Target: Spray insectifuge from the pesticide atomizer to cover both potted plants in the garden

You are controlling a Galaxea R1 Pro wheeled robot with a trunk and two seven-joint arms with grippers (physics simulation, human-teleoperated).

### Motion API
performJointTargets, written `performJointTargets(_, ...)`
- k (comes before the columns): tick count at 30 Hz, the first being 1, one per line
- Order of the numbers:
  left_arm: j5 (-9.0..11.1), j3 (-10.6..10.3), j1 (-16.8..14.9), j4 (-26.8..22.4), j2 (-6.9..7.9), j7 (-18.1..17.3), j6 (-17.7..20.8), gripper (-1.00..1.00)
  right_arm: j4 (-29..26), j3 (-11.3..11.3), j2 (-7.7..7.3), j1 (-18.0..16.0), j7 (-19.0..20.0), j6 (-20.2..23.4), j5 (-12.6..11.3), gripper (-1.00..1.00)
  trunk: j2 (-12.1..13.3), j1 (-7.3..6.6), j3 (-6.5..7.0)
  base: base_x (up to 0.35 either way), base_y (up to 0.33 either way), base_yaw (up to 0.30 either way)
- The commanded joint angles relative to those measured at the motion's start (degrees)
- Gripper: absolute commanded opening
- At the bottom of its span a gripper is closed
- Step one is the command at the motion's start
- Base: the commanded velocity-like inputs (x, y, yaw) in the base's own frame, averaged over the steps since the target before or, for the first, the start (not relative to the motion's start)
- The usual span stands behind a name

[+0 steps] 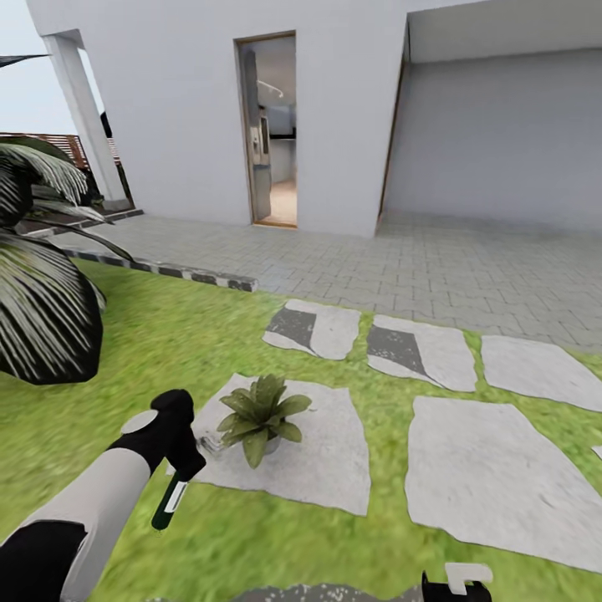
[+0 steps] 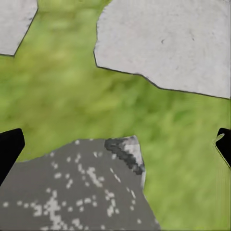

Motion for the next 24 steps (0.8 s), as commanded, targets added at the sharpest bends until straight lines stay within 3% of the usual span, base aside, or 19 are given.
performJointTargets(1, -0.4, -0.3, -0.1, -0.1, 0.21, -0.5, 1.8, -1.0, 0.0, 0.5, 0.0, 0.0, -0.2, -0.1, -0.4, 1.0, 0.0, 0.01, -0.06, 0.22, -0.146, 0.001)
performJointTargets(5, -0.3, -0.4, -0.1, -0.1, 0.46, -0.5, 3.8, -1.0, 0.0, 0.5, 0.0, 0.0, -0.2, -0.1, -0.4, 1.0, 0.0, 0.01, -0.06, 0.249, -0.158, 0.099)
performJointTargets(15, -0.4, -0.6, 0.2, -0.1, 0.26, -0.4, 4.0, -1.0, 0.0, 0.5, 0.0, 0.0, -0.2, -0.1, -0.4, 1.0, 0.0, 0.01, -0.06, 0.256, -0.172, 0.256)
performJointTargets(24, -0.4, -0.8, 0.7, 0.0, 0.11, -0.4, 4.0, -1.0, 0.0, 0.5, 0.0, 0.0, -0.2, -0.1, -0.4, 1.0, 0.0, 0.01, -0.06, 0.027, -0.274, 0.024)
